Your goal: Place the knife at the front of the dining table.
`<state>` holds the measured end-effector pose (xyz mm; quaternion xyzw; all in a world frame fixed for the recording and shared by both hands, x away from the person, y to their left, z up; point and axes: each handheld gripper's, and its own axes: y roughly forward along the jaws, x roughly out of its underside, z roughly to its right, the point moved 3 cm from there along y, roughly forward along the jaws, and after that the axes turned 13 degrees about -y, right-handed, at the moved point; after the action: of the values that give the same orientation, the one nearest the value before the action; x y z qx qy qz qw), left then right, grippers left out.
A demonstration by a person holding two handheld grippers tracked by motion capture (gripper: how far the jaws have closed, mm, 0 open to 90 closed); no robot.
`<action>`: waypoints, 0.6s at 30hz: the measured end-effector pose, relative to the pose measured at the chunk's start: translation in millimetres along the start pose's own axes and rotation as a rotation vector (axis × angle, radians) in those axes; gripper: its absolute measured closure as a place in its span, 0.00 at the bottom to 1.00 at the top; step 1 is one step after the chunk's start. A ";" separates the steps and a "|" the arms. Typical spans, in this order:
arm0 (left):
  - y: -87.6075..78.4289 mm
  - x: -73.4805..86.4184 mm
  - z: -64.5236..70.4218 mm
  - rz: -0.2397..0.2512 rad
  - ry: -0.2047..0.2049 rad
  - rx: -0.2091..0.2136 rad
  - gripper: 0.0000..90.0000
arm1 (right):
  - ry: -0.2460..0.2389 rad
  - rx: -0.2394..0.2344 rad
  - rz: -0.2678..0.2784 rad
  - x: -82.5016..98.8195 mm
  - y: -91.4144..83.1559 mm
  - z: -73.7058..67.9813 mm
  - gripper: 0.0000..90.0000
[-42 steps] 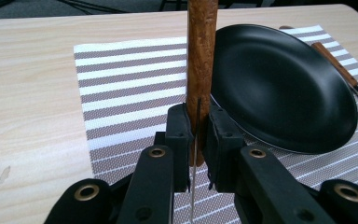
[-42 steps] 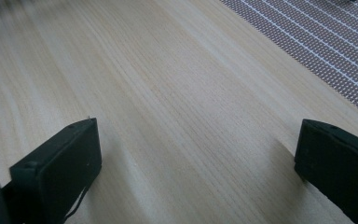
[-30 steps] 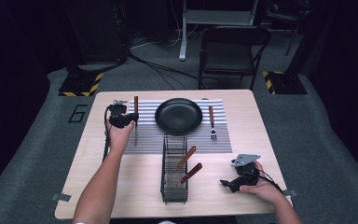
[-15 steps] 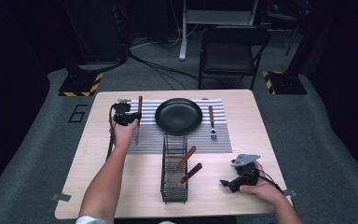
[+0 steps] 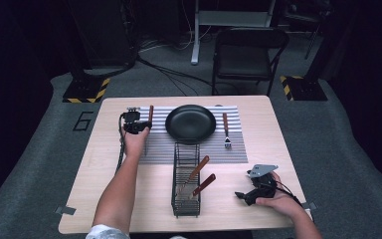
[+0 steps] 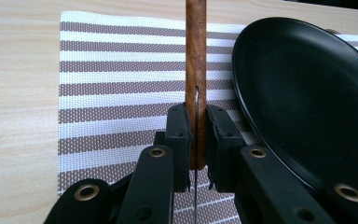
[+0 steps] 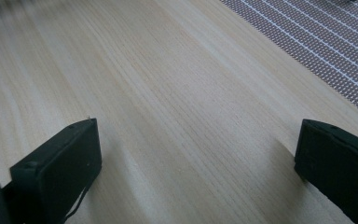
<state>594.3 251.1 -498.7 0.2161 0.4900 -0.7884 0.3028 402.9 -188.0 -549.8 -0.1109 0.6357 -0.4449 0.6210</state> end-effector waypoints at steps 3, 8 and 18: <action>2.5 1.2 -0.4 -0.001 -0.024 -0.001 0.90 | 0.000 0.000 0.000 0.0 -0.1 0.0 0.00; 7.3 1.7 -2.6 -0.007 -0.024 -0.006 0.90 | 0.000 0.000 -0.001 0.0 -0.1 0.0 0.00; 17.4 4.2 -10.1 -0.016 -0.099 -0.014 0.90 | 0.007 0.002 0.001 -0.3 0.1 -0.4 0.00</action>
<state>603.7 253.3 -516.9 0.1709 0.4814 -0.7971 0.3219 402.6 -187.6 -549.7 -0.1084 0.6376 -0.4456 0.6190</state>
